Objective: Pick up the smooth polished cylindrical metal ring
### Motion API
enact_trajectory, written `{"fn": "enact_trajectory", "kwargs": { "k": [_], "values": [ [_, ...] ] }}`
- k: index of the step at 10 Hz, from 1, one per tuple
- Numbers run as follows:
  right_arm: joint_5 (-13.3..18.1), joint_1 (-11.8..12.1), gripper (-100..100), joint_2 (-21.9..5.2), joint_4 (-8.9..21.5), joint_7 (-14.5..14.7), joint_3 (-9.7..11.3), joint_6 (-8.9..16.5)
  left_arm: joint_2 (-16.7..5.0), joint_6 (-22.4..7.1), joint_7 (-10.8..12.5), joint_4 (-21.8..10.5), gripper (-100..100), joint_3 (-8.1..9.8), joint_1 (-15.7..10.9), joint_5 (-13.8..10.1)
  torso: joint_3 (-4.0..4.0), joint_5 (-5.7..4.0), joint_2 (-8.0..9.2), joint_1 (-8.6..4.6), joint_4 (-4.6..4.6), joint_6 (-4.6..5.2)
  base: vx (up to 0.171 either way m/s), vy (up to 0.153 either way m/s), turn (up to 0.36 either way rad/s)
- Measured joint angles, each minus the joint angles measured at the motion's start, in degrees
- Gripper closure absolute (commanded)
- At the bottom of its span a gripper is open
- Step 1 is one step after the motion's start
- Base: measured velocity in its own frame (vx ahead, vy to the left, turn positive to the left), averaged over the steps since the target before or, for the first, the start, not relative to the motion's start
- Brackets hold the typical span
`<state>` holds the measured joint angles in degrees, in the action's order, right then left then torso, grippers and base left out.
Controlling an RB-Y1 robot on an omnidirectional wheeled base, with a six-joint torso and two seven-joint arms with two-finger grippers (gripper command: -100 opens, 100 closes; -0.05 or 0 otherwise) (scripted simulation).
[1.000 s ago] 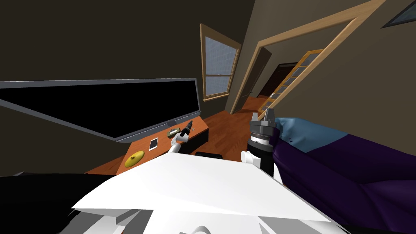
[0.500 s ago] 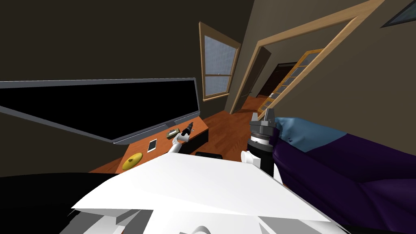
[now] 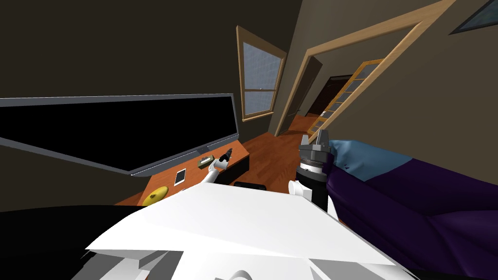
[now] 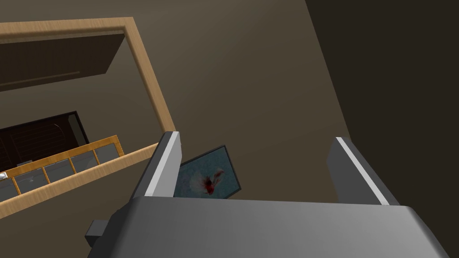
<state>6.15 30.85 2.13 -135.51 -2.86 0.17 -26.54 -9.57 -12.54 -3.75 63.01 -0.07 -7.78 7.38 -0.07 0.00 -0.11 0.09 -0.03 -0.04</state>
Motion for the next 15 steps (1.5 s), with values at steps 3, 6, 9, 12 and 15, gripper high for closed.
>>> {"fn": "enact_trajectory", "kwargs": {
  "k": [3,6,9,12,15],
  "values": [
    [0.0,0.0,0,0.0,0.0,0.0,0.0,0.0,0.2,-1.3,-0.3,-4.0,-100,-0.17,-1.8,-0.2,0.02,-0.01,0.03,-0.06,0.01,0.0,0.023,0.012,-0.018],
    [0.0,0.0,0,0.0,0.0,0.0,0.0,0.0,-0.2,-3.0,-0.5,-7.7,-100,-0.99,-3.2,-1.2,0.01,0.0,0.02,-0.03,0.0,-0.01,0.033,0.022,-0.027],
    [0.0,0.0,0,0.0,0.0,0.0,0.0,0.0,-0.6,-5.4,-1.0,-11.9,-100,-2.02,-5.2,-2.6,-0.01,0.01,0.0,0.02,-0.01,-0.02,0.039,0.028,-0.028],
    [0.0,0.0,0,0.0,0.0,0.0,0.0,0.0,-0.5,-6.9,-1.2,-15.7,-100,-2.53,-6.7,-3.1,0.02,0.0,0.04,-0.01,0.01,-0.01,0.029,0.024,-0.023],
    [0.0,0.0,0,0.0,0.0,0.0,0.0,0.0,-0.6,-9.4,-1.6,-19.5,-100,-3.48,-8.3,-4.2,-0.02,0.01,-0.03,0.05,-0.01,-0.02,0.04,0.036,-0.017]
  ]
}}
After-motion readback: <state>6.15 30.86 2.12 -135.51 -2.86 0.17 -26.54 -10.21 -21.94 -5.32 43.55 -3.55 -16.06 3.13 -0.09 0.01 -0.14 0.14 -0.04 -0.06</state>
